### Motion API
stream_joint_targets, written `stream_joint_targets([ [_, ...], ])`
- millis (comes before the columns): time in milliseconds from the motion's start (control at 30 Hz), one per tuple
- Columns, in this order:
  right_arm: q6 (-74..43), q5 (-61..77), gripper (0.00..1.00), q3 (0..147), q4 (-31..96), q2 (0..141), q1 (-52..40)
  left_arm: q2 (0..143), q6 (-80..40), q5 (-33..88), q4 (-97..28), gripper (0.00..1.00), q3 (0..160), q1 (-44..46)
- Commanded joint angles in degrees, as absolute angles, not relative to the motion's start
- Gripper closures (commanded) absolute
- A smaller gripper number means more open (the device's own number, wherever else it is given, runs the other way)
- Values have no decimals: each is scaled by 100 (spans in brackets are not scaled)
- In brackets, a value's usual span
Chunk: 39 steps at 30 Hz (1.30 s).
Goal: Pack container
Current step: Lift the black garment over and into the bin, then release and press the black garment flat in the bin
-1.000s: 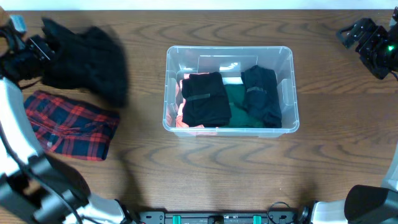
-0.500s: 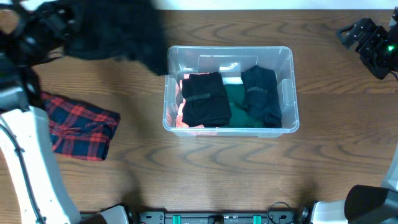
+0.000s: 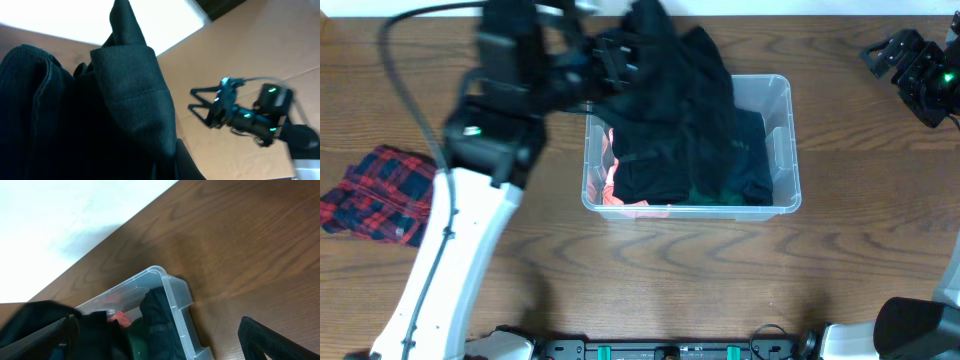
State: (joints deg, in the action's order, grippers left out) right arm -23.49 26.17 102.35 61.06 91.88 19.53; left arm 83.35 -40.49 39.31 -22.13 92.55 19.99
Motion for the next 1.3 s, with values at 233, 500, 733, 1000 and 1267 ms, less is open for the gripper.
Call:
stream_joint_targets([
  [233, -2373, 2681, 1, 10230, 6114, 9190, 1990, 9271, -4259, 1981, -1697, 94, 9349, 3326],
  [500, -2373, 2681, 1, 10230, 6114, 9190, 1990, 9789, -4910, 1584, -956, 94, 9349, 3688],
  [733, -2373, 2681, 1, 10230, 6114, 9190, 1990, 9738, -5207, 1594, -287, 94, 9351, 3841],
  [1000, -2373, 2681, 1, 10230, 6114, 9190, 1990, 9743, -5081, 1529, -996, 94, 9349, 3994],
  [1267, -2373, 2681, 1, 10230, 6117, 9190, 1990, 9747, -4849, 1125, -2362, 94, 9334, 3986],
])
